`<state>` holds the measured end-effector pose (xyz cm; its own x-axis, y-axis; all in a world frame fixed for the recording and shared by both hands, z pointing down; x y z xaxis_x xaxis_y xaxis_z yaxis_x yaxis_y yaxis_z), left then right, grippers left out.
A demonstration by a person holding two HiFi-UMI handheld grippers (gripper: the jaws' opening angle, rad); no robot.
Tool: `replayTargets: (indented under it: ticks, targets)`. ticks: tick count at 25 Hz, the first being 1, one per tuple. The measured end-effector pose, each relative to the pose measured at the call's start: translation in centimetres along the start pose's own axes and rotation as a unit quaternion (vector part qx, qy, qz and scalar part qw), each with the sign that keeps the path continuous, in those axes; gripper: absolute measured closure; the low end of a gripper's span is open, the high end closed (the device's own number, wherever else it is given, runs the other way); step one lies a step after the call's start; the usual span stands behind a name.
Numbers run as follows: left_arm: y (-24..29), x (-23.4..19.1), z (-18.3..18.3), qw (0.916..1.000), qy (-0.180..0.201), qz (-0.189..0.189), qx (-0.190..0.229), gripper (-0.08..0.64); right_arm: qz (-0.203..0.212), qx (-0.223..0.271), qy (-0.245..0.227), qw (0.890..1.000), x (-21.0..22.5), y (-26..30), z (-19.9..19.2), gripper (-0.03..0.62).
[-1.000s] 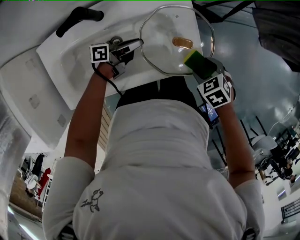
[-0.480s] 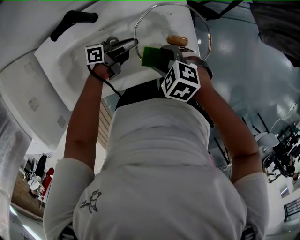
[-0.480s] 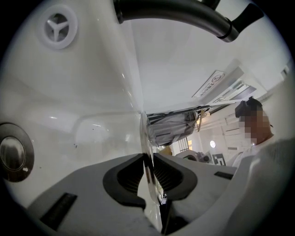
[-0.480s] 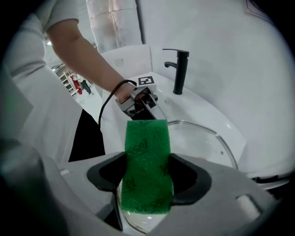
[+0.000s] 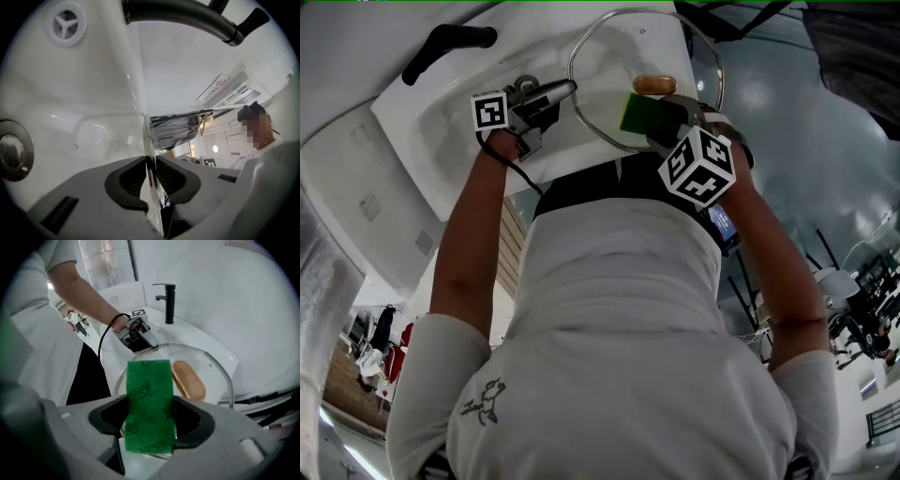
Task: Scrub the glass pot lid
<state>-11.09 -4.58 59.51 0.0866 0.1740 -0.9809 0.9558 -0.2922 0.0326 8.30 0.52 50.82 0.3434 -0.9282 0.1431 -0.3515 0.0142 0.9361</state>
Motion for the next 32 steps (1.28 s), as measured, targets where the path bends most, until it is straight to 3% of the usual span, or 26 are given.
replayTargets:
  ticks: [6,14,22,25,32]
  targets:
    - [0.0,0.0,0.0,1.0,-0.002,0.004,-0.007,0.492,-0.009,-0.026,0.023,0.999,1.8,-1.1,-4.4,0.304]
    - [0.1,0.3,0.1,1.0,-0.004,0.007,-0.003,0.493,-0.048,-0.063,0.104,0.991,5.6,-2.8,-9.8,0.302]
    - [0.0,0.5,0.2,0.9999,-0.003,0.016,0.005,0.486,-0.061,-0.033,0.11,0.992,5.0,-3.7,-8.0,0.301]
    - [-0.2,1.0,0.6,0.9996,0.001,0.019,0.023,0.434,-0.067,-0.014,0.116,0.991,4.8,-4.2,-7.0,0.301]
    - [-3.3,3.0,2.2,0.9936,0.069,0.082,0.036,0.41,-0.097,0.032,0.158,0.982,4.6,-7.2,-5.7,0.299]
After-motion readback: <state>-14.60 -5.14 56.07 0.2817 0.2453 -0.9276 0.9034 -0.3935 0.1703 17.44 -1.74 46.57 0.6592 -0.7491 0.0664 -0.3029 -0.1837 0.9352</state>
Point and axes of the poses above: the fingertips, and each gripper's own axes: y forward along the fingers, x to its right, z out of its top, the point moved 5 cm from there along -y, backward along the fingers, and after that the axes turned 6 degrees about y, right-handed, at the moved point
